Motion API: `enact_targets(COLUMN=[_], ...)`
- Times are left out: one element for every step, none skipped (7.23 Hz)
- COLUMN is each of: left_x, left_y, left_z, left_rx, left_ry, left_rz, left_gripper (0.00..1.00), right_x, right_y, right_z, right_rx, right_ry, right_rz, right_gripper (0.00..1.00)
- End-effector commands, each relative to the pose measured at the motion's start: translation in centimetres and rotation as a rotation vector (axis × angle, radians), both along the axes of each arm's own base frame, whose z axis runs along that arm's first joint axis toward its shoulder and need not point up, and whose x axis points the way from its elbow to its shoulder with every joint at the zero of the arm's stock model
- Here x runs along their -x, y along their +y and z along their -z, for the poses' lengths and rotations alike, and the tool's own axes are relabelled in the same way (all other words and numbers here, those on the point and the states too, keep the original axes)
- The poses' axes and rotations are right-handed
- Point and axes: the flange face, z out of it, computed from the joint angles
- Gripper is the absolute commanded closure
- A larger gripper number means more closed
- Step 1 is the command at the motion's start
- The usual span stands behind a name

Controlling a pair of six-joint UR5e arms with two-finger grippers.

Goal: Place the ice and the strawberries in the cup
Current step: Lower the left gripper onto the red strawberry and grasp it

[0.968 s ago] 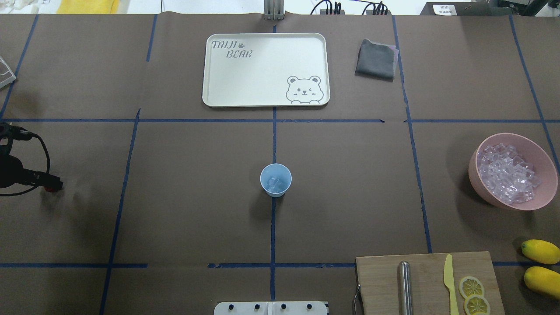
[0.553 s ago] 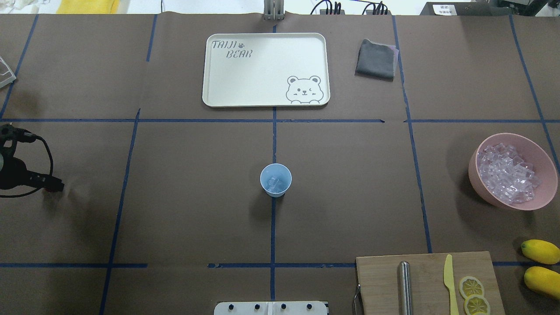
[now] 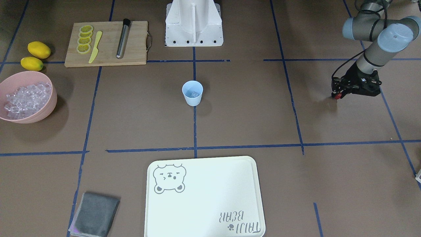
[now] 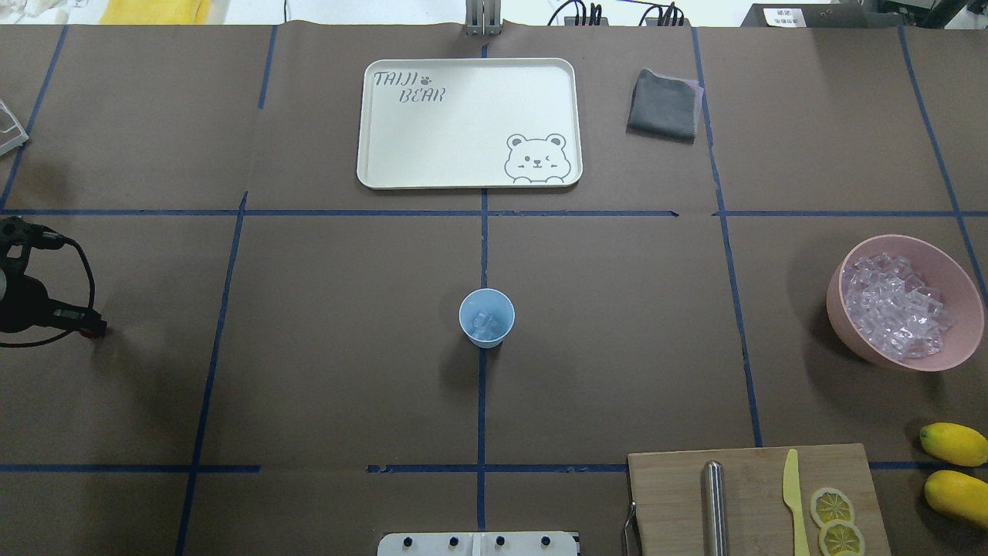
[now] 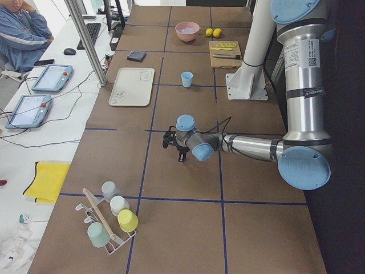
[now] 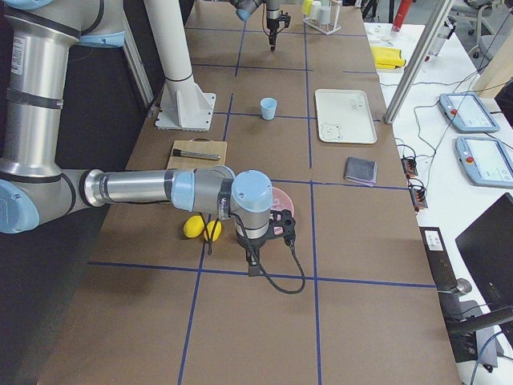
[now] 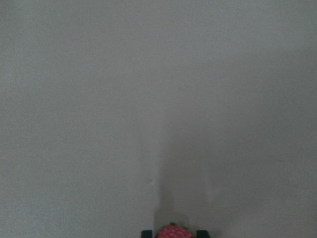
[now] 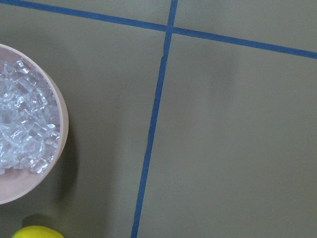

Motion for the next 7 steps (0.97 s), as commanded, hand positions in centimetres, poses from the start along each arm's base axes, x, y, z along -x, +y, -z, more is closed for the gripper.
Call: enact_targets(left_x=[0.6, 0.9, 1.9, 2.5, 2.9, 3.0, 3.2], left_y=[0.4, 0.4, 0.7, 1.6, 1.9, 2.1, 2.3], left_z=[3.3, 6.5, 10.5, 14.8, 19.1, 23.0, 25.9], left_rx=[-0.016, 0.008, 0.032, 0.060, 0.064, 0.075, 0.077], left_ry=[0.036, 0.017, -0.009, -0.031, -0.034, -0.043, -0.047], left_rz=[-0.009, -0.007, 0.002, 0.000, 0.002, 0.002, 0.003], left_gripper=[1.00, 1.00, 1.00, 1.00, 1.00, 1.00, 1.00], right_x=[0.0, 0.0, 0.0, 0.0, 0.0, 0.0, 0.0], right_y=[0.0, 0.0, 0.0, 0.0, 0.0, 0.0, 0.0], right_z=[0.3, 0.3, 0.3, 0.2, 0.3, 0.3, 0.3], right_rx=[-0.006, -0.006, -0.007, -0.007, -0.008, -0.007, -0.008], right_ry=[0.000, 0.000, 0.000, 0.002, 0.004, 0.004, 0.004], right_rz=[0.000, 0.000, 0.001, 0.001, 0.001, 0.000, 0.001], right_gripper=[0.00, 0.00, 0.00, 0.00, 0.00, 0.00, 0.00])
